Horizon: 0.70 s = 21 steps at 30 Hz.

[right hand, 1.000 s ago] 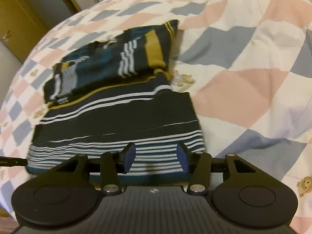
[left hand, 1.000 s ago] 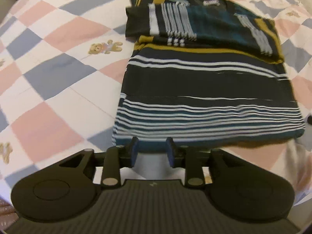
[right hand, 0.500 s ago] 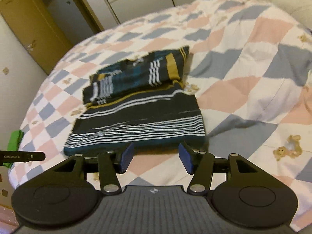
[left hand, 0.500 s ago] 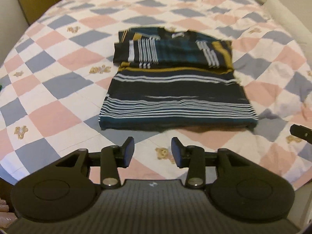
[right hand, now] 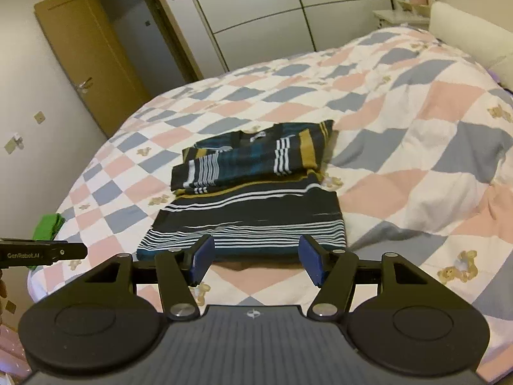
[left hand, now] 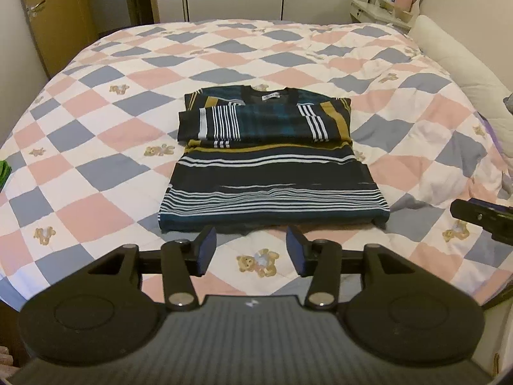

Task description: Fold clothes

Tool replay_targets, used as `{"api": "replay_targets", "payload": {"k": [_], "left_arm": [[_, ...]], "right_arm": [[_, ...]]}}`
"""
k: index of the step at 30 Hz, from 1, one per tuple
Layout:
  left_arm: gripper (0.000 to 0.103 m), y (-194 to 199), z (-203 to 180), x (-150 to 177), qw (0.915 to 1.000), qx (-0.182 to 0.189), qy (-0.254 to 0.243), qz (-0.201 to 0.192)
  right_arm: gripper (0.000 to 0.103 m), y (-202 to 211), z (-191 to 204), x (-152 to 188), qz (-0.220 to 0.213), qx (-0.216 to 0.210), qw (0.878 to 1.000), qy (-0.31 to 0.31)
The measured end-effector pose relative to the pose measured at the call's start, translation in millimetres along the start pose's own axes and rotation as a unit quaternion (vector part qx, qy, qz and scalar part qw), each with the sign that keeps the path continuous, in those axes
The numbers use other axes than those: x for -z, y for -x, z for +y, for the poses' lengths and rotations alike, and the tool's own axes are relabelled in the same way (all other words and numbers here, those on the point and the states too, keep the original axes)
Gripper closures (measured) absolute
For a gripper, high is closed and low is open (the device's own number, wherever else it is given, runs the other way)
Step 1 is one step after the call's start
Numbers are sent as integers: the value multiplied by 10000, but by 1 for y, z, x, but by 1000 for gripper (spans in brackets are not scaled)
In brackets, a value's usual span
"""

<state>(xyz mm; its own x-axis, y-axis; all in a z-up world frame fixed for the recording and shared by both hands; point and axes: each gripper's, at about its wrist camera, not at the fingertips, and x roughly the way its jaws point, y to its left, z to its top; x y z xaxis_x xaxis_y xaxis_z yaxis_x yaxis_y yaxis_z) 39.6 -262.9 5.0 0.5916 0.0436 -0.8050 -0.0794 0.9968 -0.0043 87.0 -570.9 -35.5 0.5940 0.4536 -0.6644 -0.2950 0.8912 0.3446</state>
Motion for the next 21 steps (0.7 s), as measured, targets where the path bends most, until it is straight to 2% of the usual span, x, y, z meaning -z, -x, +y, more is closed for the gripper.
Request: {"api": "replay_targets", "payload": {"k": [2,7,9,11,13,15,16,20,21], "left_arm": [[57,-3,3,1,10000,45,-57,-46],[52,-36,13,17,9974,-98,-709,-61],[52,-60,19,26,9942,-252,-1048,57],[52,-85,22,39,9864,-494,-1564,111],[51,-110,24,49,9737,-777,-2133,185],[48,-140,26,60,9531,-1077,-2818,246],[43,-151,26,65,9431,-1153,-3108,244],[40,-195,30,83,8879,-1215,-4437,74],[38,-204,33,85,8781,-1191,-4633,41]], "right_arm": [[40,2,2,-4,-40,-30,10000,49],[37,-6,3,-2,-29,69,9994,345],[35,-19,1,6,102,220,9973,687],[35,-35,1,16,292,401,9921,1152],[35,-52,1,26,481,581,9840,1614],[34,-69,1,37,668,760,9731,2071],[34,-77,1,42,762,848,9664,2302],[33,-125,12,66,1079,1100,9194,3618],[33,-138,15,71,1123,1145,9069,3897]]}}
